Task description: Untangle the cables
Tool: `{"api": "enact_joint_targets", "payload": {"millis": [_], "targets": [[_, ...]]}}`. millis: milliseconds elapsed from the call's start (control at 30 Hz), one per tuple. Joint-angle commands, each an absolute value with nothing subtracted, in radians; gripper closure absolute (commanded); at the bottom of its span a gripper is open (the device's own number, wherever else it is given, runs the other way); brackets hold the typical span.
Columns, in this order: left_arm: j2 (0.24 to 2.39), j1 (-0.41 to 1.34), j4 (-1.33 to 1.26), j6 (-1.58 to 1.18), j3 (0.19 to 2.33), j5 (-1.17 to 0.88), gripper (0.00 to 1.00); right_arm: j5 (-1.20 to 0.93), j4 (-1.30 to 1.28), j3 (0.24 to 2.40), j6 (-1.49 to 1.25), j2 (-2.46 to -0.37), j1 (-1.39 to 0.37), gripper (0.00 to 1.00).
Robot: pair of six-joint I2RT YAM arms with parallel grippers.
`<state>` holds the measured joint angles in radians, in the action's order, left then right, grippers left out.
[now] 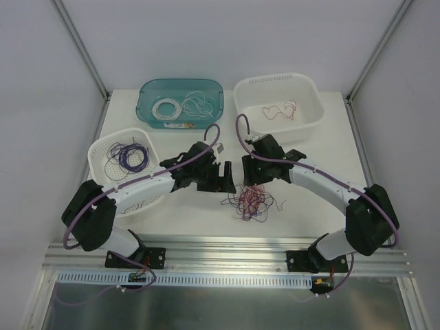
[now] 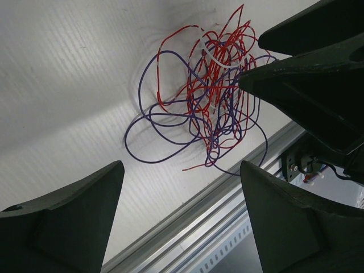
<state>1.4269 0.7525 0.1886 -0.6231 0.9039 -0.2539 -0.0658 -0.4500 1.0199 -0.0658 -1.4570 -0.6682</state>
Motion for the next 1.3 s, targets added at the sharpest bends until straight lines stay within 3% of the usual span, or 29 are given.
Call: {"api": "enact_joint_targets", "payload": {"millis": [0, 667, 733, 967, 1267], "targets": [[1.477, 0.778, 0.141, -0.664, 0.951, -0.261, 0.17, -0.083, -0.445, 1.051, -0.035, -1.489, -0.669, 0.53], [1.502, 0.79, 0.135, -0.641, 0.934, -0.281, 0.2, -0.095, -0.339, 1.034, -0.025, -1.612, -0.669, 0.85], [1.502, 0.788, 0.133, -0.637, 0.934, -0.284, 0.2, -0.098, -0.337, 1.031, -0.023, -1.612, -0.669, 0.85], [1.5, 0.79, 0.133, -0.62, 0.931, -0.278, 0.2, -0.121, -0.334, 1.038, -0.005, -1.615, -0.681, 0.7], [1.442, 0.79, 0.133, -0.578, 0.899, -0.252, 0.19, -0.032, -0.388, 1.092, 0.066, -1.672, -0.721, 0.69]]}}
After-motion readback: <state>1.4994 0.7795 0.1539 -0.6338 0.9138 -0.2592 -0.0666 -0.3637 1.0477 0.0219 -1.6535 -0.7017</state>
